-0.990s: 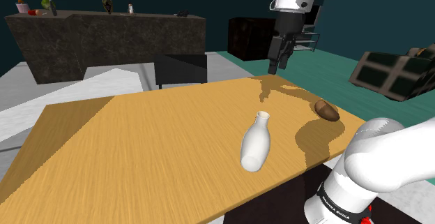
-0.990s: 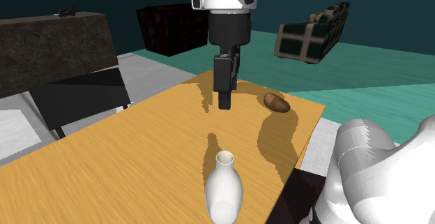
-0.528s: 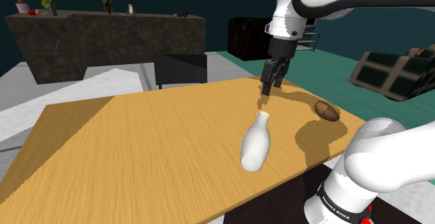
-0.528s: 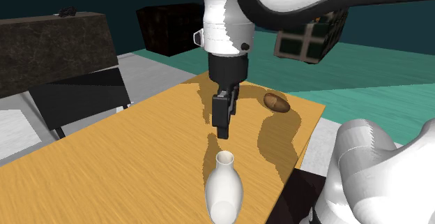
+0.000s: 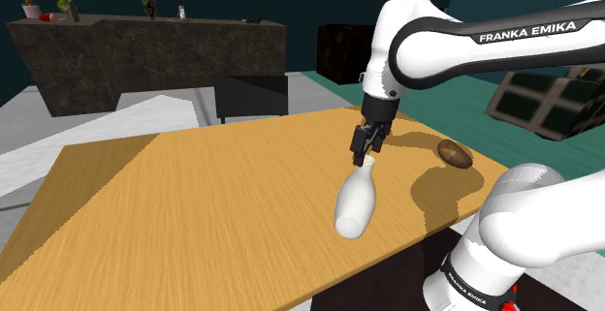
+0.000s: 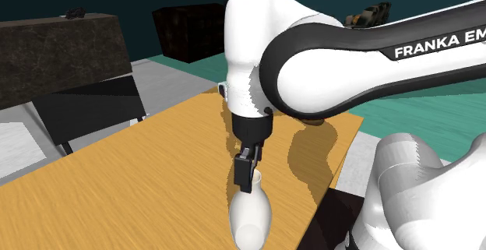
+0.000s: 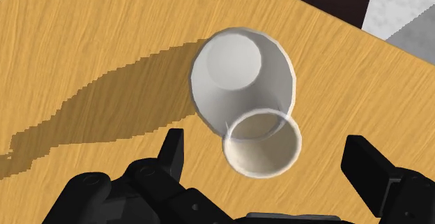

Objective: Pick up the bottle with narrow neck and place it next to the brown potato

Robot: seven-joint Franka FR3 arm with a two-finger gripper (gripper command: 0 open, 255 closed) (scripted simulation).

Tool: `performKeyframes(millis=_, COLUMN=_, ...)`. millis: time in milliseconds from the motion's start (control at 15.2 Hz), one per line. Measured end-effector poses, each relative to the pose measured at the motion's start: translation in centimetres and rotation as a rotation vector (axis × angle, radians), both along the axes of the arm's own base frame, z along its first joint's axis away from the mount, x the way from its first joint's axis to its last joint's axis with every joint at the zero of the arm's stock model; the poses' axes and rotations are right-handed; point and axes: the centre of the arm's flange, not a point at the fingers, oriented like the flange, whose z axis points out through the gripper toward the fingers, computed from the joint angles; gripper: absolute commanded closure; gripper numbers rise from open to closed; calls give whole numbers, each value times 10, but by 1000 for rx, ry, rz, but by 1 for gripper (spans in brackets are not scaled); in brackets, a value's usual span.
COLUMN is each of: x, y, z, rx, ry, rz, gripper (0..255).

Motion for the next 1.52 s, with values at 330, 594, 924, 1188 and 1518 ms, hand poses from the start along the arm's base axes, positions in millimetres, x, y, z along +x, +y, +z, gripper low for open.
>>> performKeyframes(millis=330, x=0, y=-1, z=-26, rx=0, ry=0, rz=-1, gripper=0)
performKeyframes(millis=594, x=0, y=0, z=-34, rx=-1, ry=-1, rz=-1, gripper=0)
performKeyframes(millis=924, x=0, y=0, z=-35, rx=-1, ry=-1, rz=-1, gripper=255)
performKeyframes(millis=1188, x=0, y=0, z=-34, rx=0, ry=-2, rz=-1, gripper=255)
performKeyframes(millis=1518, x=0, y=0, z=-34, rx=0, ry=-2, rz=-1, gripper=255)
